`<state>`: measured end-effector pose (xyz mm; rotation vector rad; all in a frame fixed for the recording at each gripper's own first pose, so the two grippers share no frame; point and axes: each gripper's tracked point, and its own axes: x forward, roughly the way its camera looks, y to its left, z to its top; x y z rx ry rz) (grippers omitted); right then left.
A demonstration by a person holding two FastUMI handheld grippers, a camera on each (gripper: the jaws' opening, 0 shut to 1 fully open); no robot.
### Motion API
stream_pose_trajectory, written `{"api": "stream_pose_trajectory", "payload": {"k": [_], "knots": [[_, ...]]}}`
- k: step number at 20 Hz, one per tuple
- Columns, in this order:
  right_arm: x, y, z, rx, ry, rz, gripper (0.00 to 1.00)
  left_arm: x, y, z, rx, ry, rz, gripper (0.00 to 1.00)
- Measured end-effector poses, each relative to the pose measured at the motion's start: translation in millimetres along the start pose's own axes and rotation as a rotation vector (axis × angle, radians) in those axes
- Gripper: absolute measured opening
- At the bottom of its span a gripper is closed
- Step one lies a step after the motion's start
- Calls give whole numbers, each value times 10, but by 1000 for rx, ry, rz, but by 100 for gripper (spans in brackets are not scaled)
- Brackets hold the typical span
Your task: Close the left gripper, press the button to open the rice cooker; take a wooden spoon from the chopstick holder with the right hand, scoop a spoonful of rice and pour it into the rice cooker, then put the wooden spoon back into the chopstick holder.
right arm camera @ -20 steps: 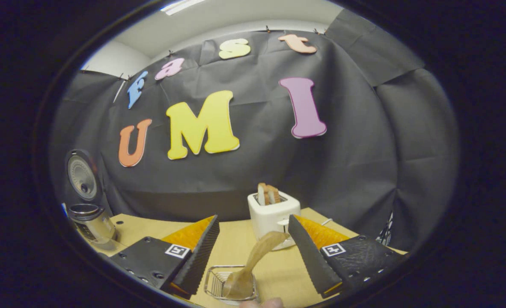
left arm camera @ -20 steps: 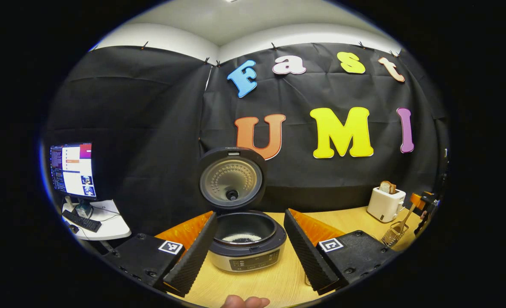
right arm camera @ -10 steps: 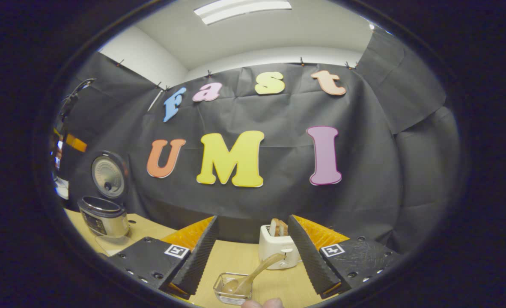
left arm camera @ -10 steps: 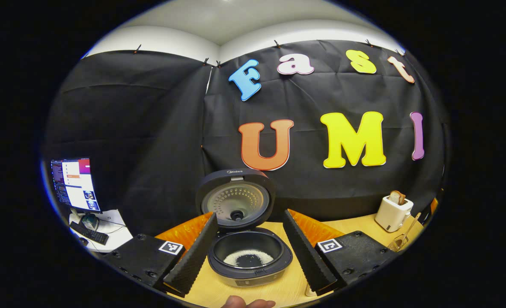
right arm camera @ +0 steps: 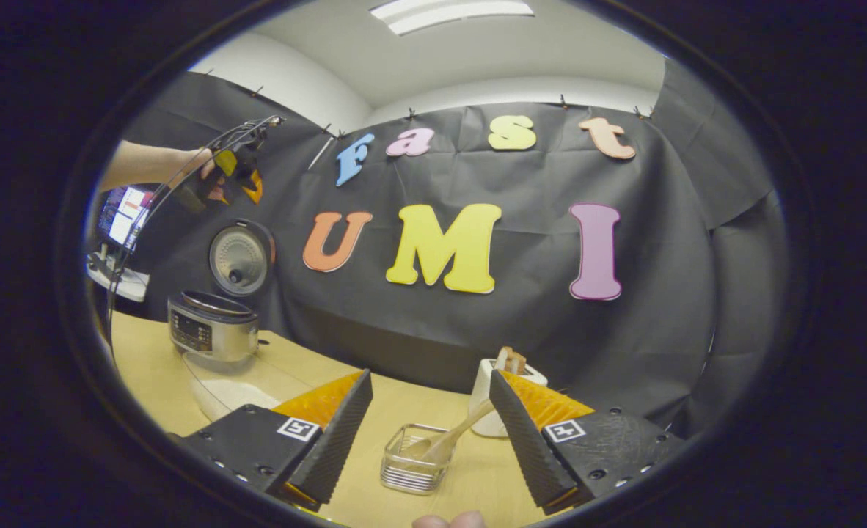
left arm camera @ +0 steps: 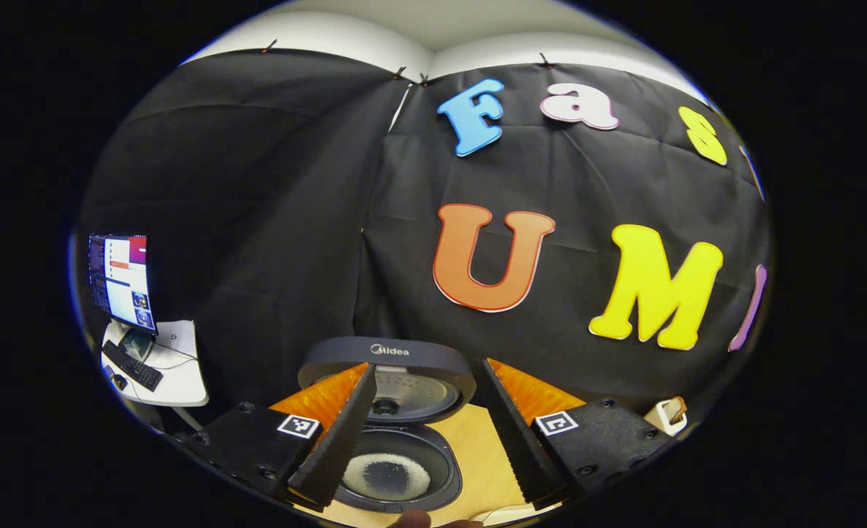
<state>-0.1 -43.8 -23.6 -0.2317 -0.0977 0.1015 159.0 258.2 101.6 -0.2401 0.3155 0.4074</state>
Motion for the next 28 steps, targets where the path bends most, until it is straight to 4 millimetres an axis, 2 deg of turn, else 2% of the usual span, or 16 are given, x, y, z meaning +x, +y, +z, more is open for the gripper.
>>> {"api": "stream_pose_trajectory", "payload": {"k": [3, 9, 12, 14, 17, 19, 21, 23, 28], "knots": [[-32, 23, -126, 26, 19, 6, 97, 182, 165, 160, -7, 13, 56, 88], [-60, 224, -313, 57, 63, 37, 95, 579, 263, 388, 45, 30, 89, 87], [-92, 287, -350, 79, 76, 38, 97, 792, 322, 321, 33, 79, 107, 87], [-126, 314, -330, 86, 71, 34, 95, 908, 369, 196, 25, 129, 115, 87], [-132, 374, -323, 94, 63, 37, 95, 907, 420, 68, 41, 189, 135, 86], [-116, 424, -281, 109, 53, 48, 97, 899, 395, 66, 35, 203, 121, 86], [-99, 435, -275, 101, 54, 48, 95, 980, 359, -3, 32, 216, 103, 86], [-112, 430, -278, 97, 55, 43, 95, 992, 401, -95, 49, 251, 116, 86], [-130, 375, -321, 101, 66, 24, 95, 1024, 404, -117, 85, 247, 108, 86]]}}
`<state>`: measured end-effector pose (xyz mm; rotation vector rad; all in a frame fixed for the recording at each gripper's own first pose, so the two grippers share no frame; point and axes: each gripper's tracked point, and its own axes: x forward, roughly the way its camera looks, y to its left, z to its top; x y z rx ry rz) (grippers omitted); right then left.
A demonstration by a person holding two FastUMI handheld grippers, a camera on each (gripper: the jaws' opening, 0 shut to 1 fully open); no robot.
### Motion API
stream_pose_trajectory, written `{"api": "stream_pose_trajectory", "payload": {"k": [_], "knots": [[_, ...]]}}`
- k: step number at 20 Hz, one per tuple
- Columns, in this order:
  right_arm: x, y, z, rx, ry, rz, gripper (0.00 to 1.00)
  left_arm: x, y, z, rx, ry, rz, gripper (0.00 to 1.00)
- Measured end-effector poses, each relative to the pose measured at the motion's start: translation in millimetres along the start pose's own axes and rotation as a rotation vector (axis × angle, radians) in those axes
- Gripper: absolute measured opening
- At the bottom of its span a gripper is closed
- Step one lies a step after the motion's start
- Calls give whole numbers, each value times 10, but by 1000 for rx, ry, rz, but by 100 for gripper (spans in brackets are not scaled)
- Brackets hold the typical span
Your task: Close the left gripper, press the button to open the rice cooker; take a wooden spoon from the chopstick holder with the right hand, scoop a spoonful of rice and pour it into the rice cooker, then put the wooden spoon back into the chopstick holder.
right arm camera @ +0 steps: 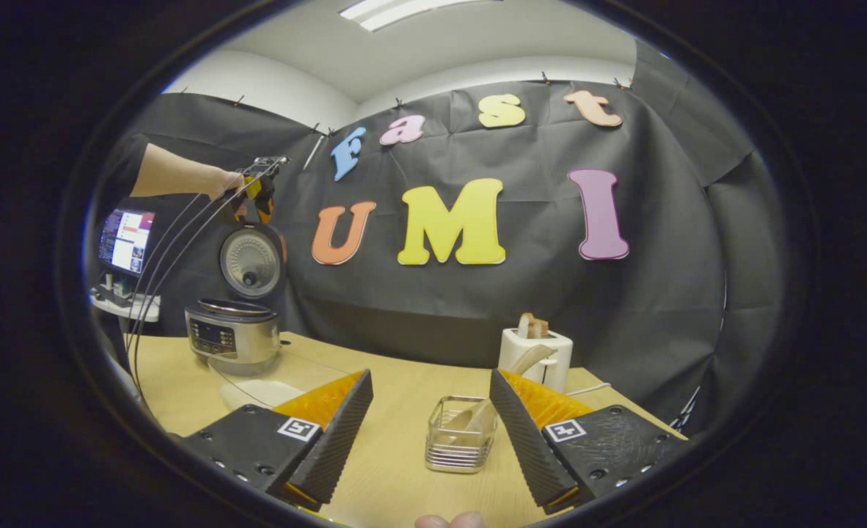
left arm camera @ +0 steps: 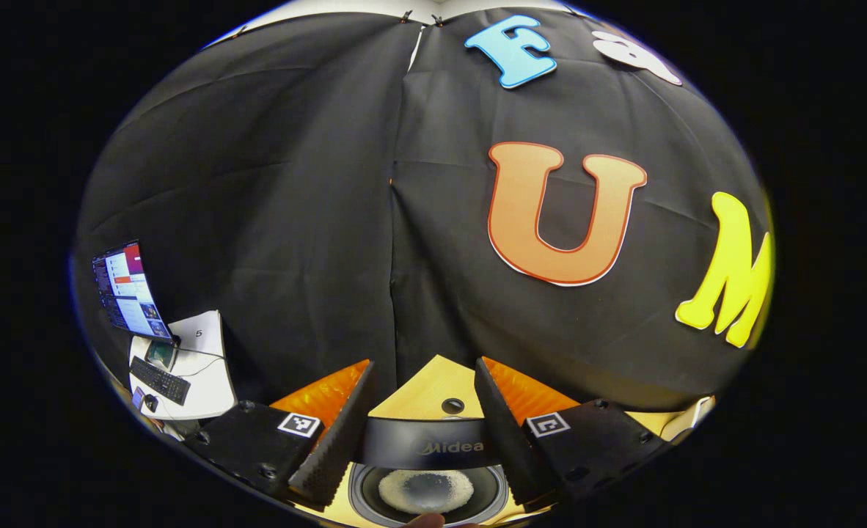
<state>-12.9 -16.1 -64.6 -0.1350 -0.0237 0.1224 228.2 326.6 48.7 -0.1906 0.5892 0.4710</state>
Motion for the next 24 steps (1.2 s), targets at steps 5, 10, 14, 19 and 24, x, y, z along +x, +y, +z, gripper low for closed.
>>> {"api": "stream_pose_trajectory", "payload": {"k": [5, 10, 14, 19, 24], "knots": [[-50, 136, 48, -29, -3, 19, 95, -183, 17, -134, 127, -32, 13, 86], [-103, 303, 201, -32, -22, 50, 97, -531, -180, -691, 182, 7, -80, 84], [-252, 302, 293, -73, -40, 35, 97, -704, -210, -1197, 134, 27, -121, 82], [-352, 259, 290, -64, -27, 5, 97, -824, -98, -1526, 169, -7, -101, 82], [-407, 249, 239, -74, -8, -13, 97, -844, -66, -1691, 188, -86, -84, 80]]}}
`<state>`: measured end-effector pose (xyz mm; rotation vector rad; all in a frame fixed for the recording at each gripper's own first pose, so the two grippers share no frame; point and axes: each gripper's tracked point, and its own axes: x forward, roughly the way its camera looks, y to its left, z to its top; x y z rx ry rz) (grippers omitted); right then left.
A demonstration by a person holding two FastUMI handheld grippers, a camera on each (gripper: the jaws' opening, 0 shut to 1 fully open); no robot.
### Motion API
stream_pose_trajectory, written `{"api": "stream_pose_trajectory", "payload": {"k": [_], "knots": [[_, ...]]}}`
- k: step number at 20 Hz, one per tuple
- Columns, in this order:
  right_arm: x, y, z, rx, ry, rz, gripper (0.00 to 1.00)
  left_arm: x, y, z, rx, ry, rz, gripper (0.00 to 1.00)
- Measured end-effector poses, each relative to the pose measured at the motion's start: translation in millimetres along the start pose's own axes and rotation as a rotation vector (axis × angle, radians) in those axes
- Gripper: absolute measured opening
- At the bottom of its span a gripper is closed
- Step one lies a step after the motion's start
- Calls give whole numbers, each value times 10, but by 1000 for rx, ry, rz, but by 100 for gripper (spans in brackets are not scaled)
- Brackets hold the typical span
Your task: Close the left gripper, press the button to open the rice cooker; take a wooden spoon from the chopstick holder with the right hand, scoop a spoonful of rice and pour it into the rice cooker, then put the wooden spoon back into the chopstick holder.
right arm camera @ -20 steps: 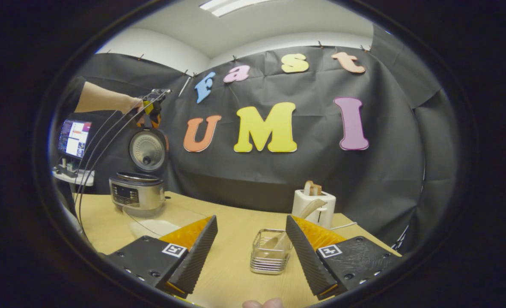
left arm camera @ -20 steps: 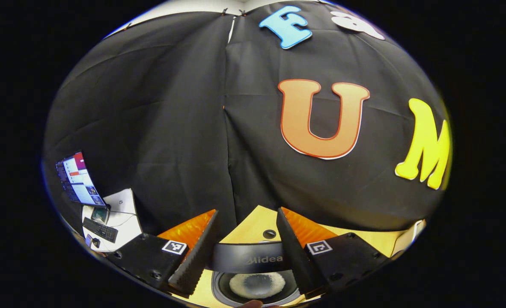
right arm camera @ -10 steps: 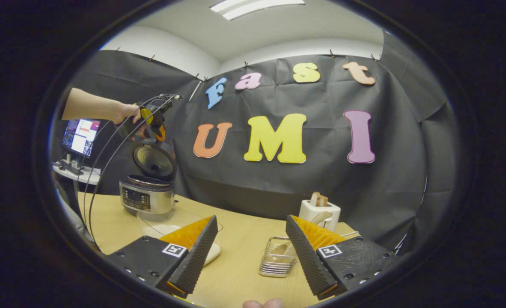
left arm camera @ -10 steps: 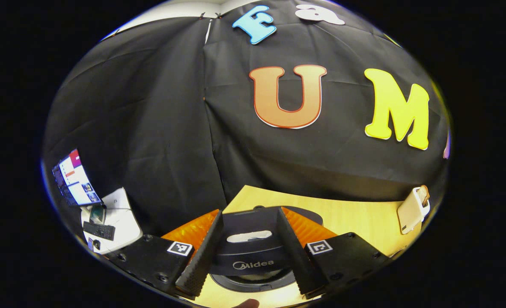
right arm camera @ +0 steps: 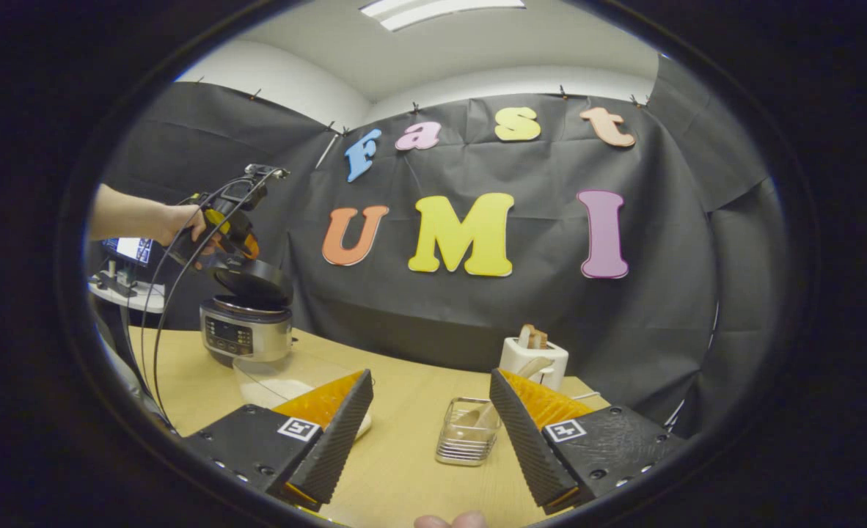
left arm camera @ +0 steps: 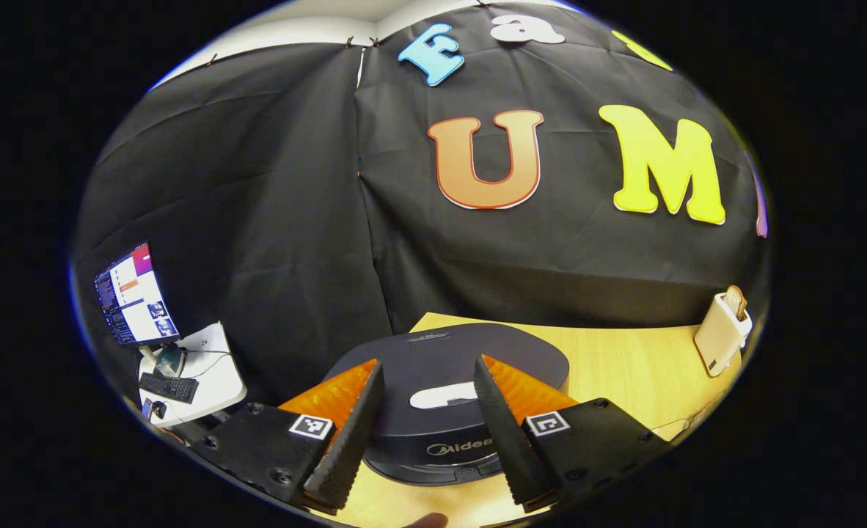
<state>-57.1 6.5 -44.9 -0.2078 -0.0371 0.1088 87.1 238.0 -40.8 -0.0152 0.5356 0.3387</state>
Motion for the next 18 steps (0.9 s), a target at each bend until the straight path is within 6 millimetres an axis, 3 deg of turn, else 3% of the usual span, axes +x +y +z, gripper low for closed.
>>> {"api": "stream_pose_trajectory", "payload": {"k": [8, 13, 16, 18], "knots": [[-88, -66, -168, -1, 60, -38, 95, -2, -116, -466, -28, -4, -39, 77], [-119, 9, -119, 18, 63, -43, 95, 17, -169, -683, -59, 23, -61, 77], [-96, 66, -148, 39, 73, -35, 95, 50, -236, -592, -31, -13, -60, 77], [-79, 105, -169, 41, 84, -30, 95, 72, -254, -635, -35, -36, -55, 77]]}}
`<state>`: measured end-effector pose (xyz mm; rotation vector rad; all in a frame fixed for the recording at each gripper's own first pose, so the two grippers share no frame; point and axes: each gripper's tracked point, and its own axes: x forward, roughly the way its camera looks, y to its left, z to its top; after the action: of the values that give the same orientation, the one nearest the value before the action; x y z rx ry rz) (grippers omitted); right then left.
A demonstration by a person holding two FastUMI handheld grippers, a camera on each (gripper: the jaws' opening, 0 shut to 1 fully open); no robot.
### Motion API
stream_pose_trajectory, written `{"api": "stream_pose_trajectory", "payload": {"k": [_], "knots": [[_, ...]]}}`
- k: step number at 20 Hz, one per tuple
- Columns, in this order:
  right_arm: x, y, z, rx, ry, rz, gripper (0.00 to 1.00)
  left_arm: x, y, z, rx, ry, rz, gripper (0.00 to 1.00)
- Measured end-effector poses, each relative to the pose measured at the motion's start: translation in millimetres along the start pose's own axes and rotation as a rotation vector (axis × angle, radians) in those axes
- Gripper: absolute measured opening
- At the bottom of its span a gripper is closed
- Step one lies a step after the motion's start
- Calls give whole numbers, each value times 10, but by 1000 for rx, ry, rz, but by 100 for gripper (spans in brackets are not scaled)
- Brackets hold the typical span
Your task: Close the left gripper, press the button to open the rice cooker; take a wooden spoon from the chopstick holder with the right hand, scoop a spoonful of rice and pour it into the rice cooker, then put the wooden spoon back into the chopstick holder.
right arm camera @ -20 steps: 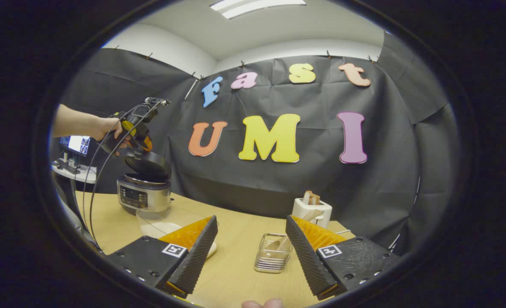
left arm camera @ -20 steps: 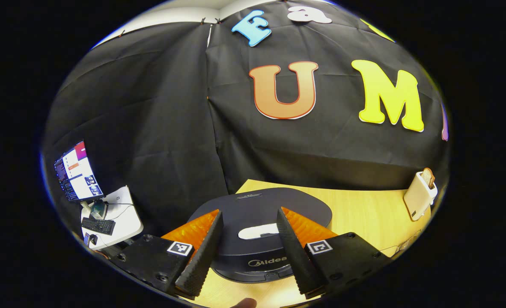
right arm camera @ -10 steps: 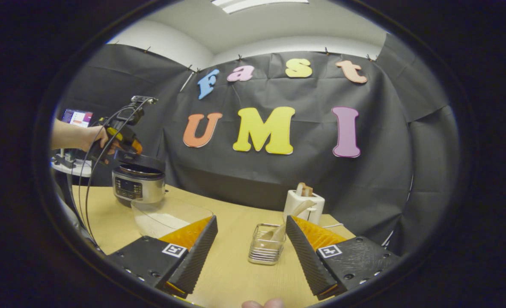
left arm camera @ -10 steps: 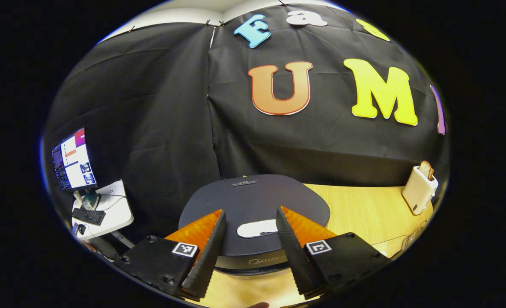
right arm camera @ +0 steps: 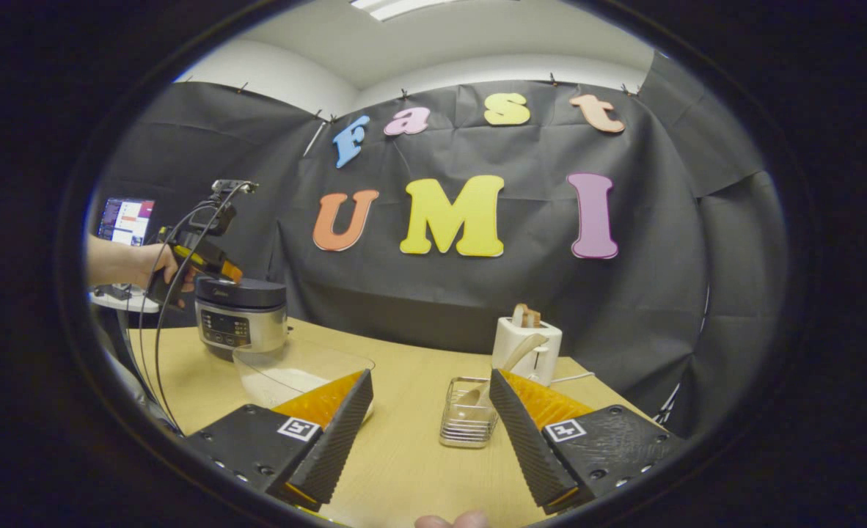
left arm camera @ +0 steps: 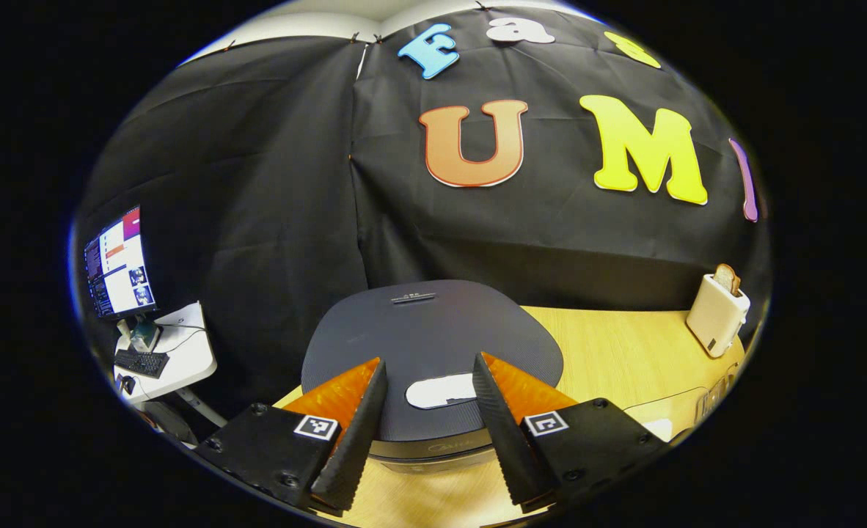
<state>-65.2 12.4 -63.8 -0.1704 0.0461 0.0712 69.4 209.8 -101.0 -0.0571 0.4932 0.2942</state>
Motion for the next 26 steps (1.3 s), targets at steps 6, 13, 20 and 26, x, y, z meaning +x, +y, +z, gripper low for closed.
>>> {"api": "stream_pose_trajectory", "payload": {"k": [6, 13, 20, 26], "knots": [[13, 181, -139, 16, 31, 30, 97, 17, 3, -59, 60, -97, -1, 76], [19, 171, -123, 44, 21, 11, 97, 10, -36, -7, 39, -143, 16, 75], [18, 70, 17, 45, -6, -36, 97, -150, 250, 132, -19, -181, 54, 99], [51, 146, 145, 74, -20, -17, 95, -716, 165, 757, 6, -295, -8, 99]]}}
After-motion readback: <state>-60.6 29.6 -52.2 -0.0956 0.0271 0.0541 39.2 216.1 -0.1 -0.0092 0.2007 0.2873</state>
